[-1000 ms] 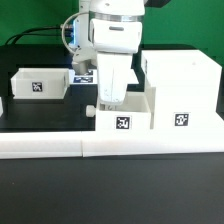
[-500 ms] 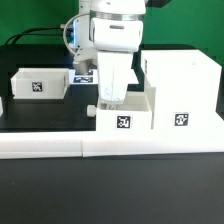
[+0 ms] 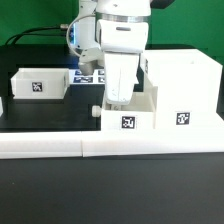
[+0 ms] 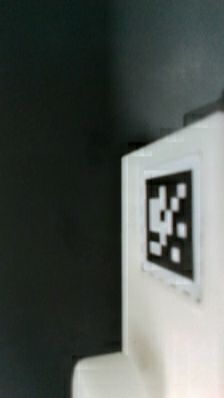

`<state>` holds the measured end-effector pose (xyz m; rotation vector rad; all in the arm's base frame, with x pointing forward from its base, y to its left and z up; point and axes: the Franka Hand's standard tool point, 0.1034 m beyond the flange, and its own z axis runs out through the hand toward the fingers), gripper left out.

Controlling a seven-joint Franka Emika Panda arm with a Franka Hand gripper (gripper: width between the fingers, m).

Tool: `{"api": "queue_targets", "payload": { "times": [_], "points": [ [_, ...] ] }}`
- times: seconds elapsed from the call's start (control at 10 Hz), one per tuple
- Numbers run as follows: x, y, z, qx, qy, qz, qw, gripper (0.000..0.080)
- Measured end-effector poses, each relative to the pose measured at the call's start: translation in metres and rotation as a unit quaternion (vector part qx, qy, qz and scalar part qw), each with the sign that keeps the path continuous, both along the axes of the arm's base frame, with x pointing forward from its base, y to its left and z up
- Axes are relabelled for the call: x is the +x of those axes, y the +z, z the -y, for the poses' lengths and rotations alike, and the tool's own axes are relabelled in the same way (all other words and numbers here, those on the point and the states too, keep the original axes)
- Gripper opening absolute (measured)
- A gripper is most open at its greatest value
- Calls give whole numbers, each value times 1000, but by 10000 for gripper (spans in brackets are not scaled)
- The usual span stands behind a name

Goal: Assemble drawer

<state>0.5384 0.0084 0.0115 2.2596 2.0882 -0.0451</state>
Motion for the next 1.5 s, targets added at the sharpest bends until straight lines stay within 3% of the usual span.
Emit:
{"api": "queue_targets", "payload": {
  "times": [1.1,1.5],
  "points": [
    [-1,0,3,-3,7,-7,1000,42],
    [0,1,11,-7,14,-22,1000,42]
  ]
}}
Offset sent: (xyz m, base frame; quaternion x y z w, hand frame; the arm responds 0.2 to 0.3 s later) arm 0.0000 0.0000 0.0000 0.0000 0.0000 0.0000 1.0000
